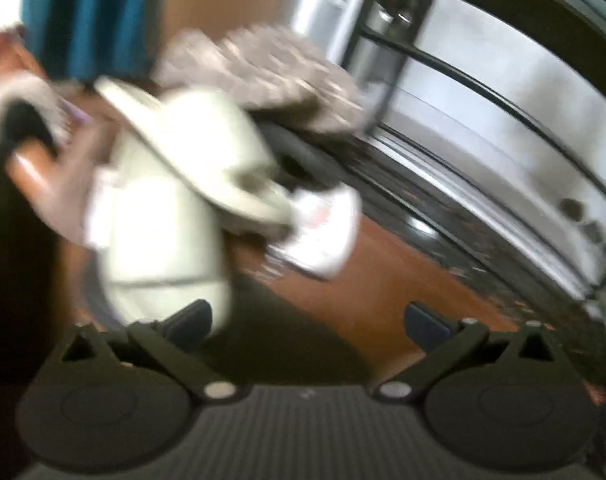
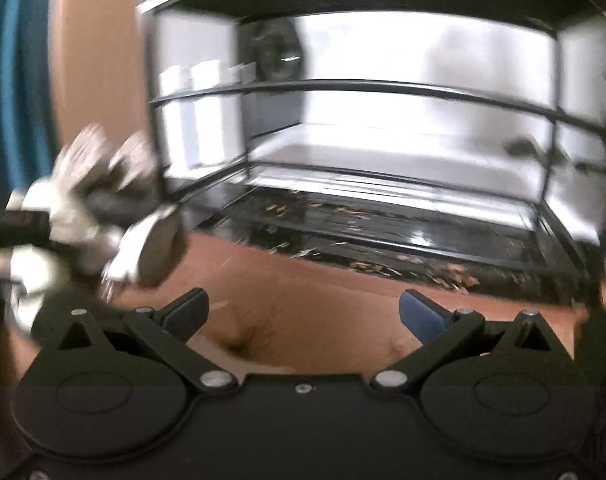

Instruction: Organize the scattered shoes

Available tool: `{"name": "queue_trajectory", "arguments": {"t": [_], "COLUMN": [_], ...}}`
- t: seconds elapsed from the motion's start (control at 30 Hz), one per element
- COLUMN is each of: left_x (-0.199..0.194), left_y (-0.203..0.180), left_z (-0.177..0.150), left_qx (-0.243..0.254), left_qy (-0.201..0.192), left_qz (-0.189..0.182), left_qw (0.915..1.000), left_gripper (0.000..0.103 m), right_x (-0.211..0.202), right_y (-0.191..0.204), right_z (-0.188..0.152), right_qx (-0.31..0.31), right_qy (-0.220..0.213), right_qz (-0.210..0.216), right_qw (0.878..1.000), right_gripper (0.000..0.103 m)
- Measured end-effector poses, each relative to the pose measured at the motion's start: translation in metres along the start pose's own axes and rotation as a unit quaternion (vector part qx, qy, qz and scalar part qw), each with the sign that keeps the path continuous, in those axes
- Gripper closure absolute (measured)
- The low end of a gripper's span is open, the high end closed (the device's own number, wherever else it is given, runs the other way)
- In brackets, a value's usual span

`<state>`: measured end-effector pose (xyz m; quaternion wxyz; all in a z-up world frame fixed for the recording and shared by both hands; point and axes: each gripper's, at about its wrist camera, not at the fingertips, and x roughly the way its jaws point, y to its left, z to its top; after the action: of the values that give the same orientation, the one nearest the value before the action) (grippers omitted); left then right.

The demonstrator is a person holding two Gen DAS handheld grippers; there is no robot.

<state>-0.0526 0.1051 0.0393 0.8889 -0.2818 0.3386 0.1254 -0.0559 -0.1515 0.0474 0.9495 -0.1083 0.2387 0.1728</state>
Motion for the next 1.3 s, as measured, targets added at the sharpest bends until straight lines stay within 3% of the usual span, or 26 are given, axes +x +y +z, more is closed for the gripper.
{"name": "queue_trajectory", "arguments": {"t": [0.17,0.27,0.4,0.63,0.73,0.8,0.87,0.9,1.0,1.1,1.27,1.3], "left_x": [-0.009,-0.008,-0.005,0.005,0.007,0.008,0.008,0.008,0.009,0.01,0.011,0.012], "left_y": [0.021,0.024,0.025,0.039,0.042,0.041,0.04,0.039,0.04,0.04,0.04,0.04], "left_z": [0.0,0.001,0.0,0.005,0.006,0.006,0.006,0.006,0.006,0.006,0.007,0.007], "left_qx": [-0.02,-0.019,-0.022,-0.076,-0.086,-0.083,-0.078,-0.076,-0.078,-0.08,-0.084,-0.084], "left_qy": [-0.02,-0.029,-0.026,-0.014,-0.009,-0.01,-0.015,-0.018,-0.018,-0.018,-0.018,-0.018], "left_qz": [0.001,0.008,0.025,0.044,0.048,0.048,0.048,0.048,0.048,0.048,0.049,0.049], "left_qw": [0.9996,0.9994,0.9991,0.9961,0.9951,0.9954,0.9957,0.9958,0.9956,0.9955,0.9951,0.9951], "left_gripper": [0.001,0.001,0.001,0.001,0.001,0.001,0.001,0.001,0.001,0.001,0.001,0.001], "right_x": [-0.001,-0.005,0.0,0.022,0.034,0.046,0.058,0.063,0.069,0.074,0.076,0.078], "right_y": [0.05,0.076,0.093,0.11,0.119,0.127,0.13,0.13,0.129,0.127,0.109,0.104], "right_z": [-0.008,-0.018,-0.025,-0.042,-0.054,-0.068,-0.078,-0.08,-0.081,-0.078,-0.041,-0.035], "right_qx": [-0.196,-0.306,-0.36,-0.432,-0.479,-0.539,-0.577,-0.582,-0.578,-0.555,-0.4,-0.371], "right_qy": [0.003,0.003,0.041,0.083,0.083,0.076,0.085,0.091,0.097,0.1,0.124,0.129], "right_qz": [0.014,0.029,0.049,0.043,0.033,0.011,-0.009,-0.014,-0.022,-0.025,-0.011,-0.011], "right_qw": [0.981,0.952,0.931,0.897,0.873,0.839,0.812,0.808,0.81,0.825,0.908,0.919], "right_gripper": [0.0,0.0,0.0,0.005,0.005,0.01,0.026,0.029,0.032,0.04,0.05,0.051]}}
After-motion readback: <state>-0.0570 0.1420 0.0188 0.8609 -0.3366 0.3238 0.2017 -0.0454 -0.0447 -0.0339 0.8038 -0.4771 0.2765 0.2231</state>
